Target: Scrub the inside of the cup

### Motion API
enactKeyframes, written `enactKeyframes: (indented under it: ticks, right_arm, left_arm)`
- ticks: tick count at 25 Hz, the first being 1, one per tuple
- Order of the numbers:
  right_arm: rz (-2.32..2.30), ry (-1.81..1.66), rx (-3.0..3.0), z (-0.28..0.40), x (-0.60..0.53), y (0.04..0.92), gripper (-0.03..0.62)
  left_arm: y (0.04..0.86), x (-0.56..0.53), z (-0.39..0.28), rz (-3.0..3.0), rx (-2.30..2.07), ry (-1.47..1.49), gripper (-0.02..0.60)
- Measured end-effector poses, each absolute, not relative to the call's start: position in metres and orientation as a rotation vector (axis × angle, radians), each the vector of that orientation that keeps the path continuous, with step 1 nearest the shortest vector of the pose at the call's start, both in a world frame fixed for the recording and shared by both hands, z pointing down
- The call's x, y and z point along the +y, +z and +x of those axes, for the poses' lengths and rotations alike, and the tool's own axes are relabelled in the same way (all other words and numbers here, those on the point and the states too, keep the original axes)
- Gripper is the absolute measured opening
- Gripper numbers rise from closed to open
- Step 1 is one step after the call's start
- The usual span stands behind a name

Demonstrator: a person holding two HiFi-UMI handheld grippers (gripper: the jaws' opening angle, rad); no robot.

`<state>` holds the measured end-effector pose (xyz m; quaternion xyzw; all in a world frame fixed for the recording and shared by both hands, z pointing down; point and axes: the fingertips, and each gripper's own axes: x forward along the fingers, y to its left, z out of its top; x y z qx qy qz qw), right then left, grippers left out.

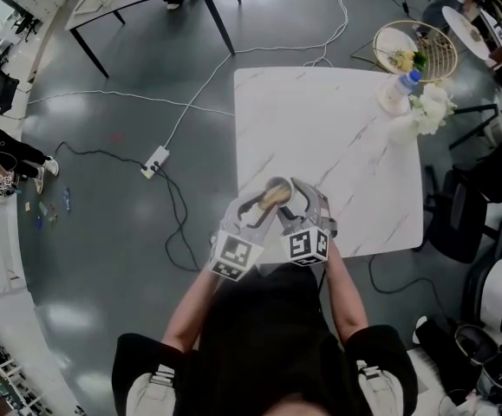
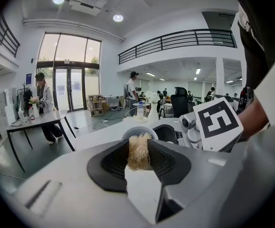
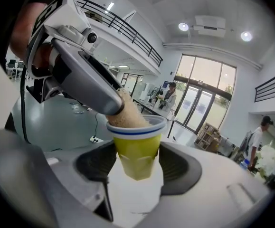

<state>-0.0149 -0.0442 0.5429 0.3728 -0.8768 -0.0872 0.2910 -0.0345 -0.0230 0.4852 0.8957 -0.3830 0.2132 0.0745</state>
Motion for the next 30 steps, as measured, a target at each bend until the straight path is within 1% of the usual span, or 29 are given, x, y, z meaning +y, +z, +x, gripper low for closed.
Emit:
enactKeyframes:
  ticks: [14, 30]
  right_arm:
    - [1.001, -0.249, -2.336, -0.018, -0.030, 0.537, 0.281]
    - [1.026, -0.243, -2.319, -0.011, -0.031, 0.534, 0.281]
  left_arm:
    - [0.486, -0.022, -0.046, 2.674, -1.186, 0.673, 0.130]
    - [0.480, -0.016, -0.036, 2.709, -1.120, 0.623, 0.130]
